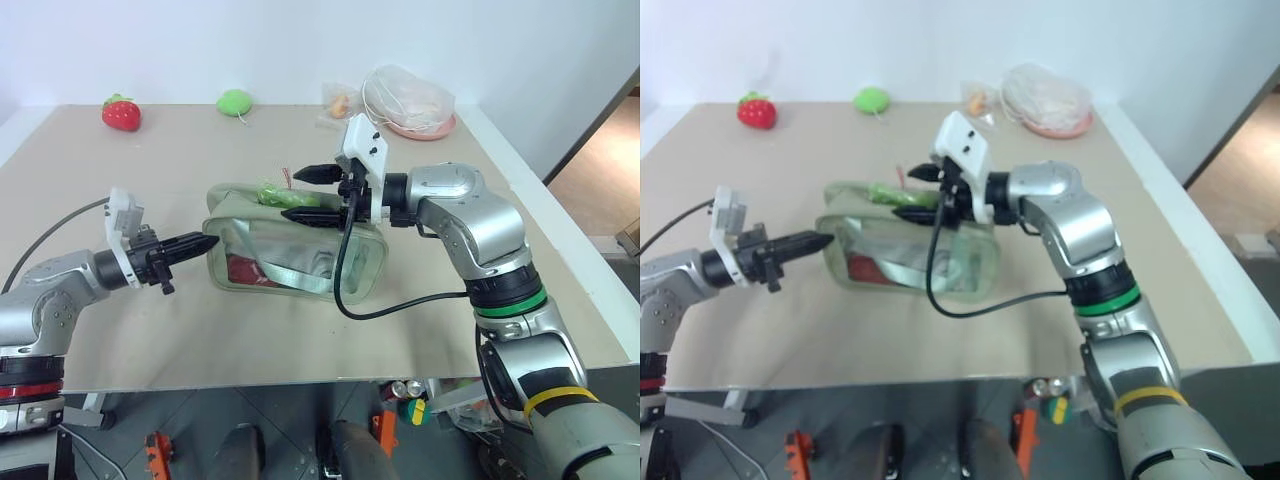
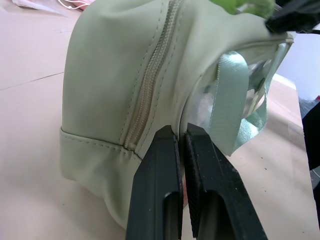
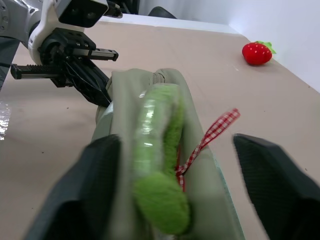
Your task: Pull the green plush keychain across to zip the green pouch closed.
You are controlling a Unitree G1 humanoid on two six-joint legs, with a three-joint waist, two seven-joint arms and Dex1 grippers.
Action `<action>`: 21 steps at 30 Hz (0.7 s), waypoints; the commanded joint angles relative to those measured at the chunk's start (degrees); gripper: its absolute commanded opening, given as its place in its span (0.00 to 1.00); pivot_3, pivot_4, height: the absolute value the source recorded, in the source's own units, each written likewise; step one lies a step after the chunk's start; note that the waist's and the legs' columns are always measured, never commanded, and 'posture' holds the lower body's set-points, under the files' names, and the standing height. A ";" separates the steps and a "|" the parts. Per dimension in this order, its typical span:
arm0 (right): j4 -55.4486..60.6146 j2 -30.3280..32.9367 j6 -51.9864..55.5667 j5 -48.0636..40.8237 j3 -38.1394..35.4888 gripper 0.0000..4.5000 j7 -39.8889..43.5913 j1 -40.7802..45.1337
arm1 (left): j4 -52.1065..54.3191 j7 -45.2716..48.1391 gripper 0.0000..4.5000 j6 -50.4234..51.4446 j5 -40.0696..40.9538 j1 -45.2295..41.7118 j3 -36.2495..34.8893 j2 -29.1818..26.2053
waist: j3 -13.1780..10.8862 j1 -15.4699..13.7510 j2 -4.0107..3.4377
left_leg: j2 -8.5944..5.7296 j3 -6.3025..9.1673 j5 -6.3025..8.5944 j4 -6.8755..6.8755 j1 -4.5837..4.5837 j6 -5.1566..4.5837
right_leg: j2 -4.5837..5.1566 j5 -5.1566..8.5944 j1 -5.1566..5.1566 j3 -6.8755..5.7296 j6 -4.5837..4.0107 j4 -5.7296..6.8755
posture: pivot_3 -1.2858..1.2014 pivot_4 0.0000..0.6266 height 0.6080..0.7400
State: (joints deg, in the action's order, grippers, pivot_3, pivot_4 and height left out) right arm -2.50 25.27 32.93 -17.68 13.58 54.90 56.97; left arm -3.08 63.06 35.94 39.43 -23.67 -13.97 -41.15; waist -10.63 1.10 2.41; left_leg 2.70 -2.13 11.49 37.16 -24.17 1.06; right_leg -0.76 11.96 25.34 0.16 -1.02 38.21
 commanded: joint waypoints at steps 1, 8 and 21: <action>0.24 0.06 -0.95 0.59 -0.69 0.41 0.46 0.97 | 2.92 -0.17 0.00 -0.69 1.41 0.47 -1.64 0.08 | 0.00 0.00 0.00 | 0.00 -0.01 0.00 0.00 0.00 0.00 | 0.01 0.00 0.00 0.01 0.01 0.00 | 0.52 0.24 1.00; 0.07 0.40 -1.25 0.33 -1.32 0.01 2.35 0.89 | 3.60 -0.84 0.00 -0.68 1.83 1.18 -1.63 0.31 | 0.00 -0.01 0.00 | -0.01 -0.01 0.00 0.05 -0.01 0.00 | 0.02 -0.02 0.00 0.01 0.04 0.00 | 0.52 0.24 1.00; -0.49 4.61 -0.23 -0.61 -7.06 0.01 1.71 1.03 | 2.04 -0.79 0.00 -1.16 1.42 0.00 -0.41 0.74 | 0.00 -0.08 -0.01 | -0.02 -0.01 0.00 0.05 -0.01 0.00 | 0.02 -0.02 -0.01 0.01 0.04 0.00 | 0.52 0.24 1.00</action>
State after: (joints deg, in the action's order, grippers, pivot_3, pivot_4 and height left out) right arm -3.07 27.86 32.63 -17.80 10.80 58.02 56.52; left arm -1.71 61.74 35.88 40.48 -22.64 -14.05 -40.51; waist -10.63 1.02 2.40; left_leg 2.66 -2.13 11.49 37.22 -24.20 1.06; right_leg -0.74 11.94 25.33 0.15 -0.98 38.21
